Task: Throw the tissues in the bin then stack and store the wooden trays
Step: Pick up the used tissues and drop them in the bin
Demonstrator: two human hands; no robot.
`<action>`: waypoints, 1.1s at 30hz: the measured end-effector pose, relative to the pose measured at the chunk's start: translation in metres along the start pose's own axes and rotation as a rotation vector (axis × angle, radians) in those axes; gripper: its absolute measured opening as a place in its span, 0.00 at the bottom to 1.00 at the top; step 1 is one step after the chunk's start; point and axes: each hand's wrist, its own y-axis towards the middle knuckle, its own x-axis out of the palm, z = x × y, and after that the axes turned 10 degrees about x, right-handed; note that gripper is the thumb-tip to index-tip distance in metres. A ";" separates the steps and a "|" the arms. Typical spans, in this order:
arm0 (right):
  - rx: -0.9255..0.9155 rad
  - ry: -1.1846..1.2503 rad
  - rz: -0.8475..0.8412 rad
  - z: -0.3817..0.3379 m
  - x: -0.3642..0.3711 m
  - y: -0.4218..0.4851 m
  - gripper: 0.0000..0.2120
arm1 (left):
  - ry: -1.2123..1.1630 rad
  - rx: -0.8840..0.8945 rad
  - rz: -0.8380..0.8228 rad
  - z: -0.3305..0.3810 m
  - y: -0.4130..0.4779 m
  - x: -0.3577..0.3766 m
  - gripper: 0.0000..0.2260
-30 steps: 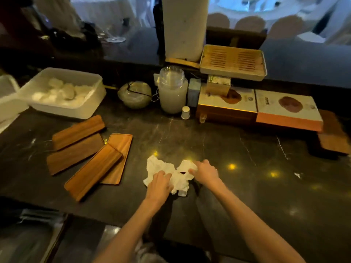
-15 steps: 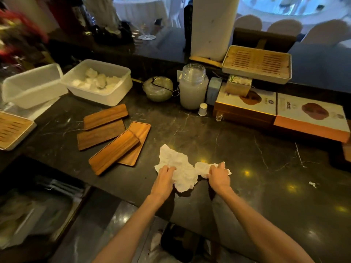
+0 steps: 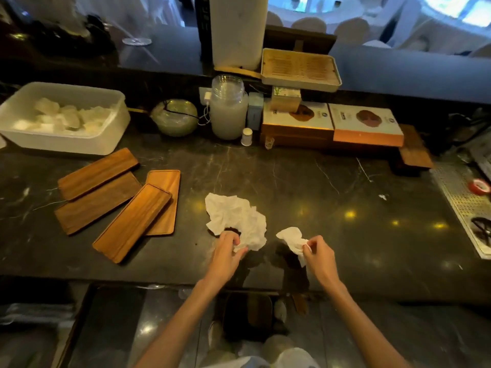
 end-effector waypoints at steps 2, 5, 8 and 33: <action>0.058 0.055 0.033 0.022 0.000 -0.035 0.03 | -0.084 -0.011 -0.030 -0.004 -0.021 0.001 0.06; 0.151 0.125 0.059 0.053 0.006 -0.085 0.03 | -0.213 -0.049 -0.056 -0.014 -0.059 0.003 0.05; 0.214 0.172 0.030 0.077 0.020 -0.125 0.03 | -0.339 -0.111 -0.055 -0.023 -0.096 0.003 0.14; 0.491 0.347 -0.022 0.294 0.025 -0.297 0.09 | -0.234 -0.560 -0.154 -0.041 -0.328 0.102 0.13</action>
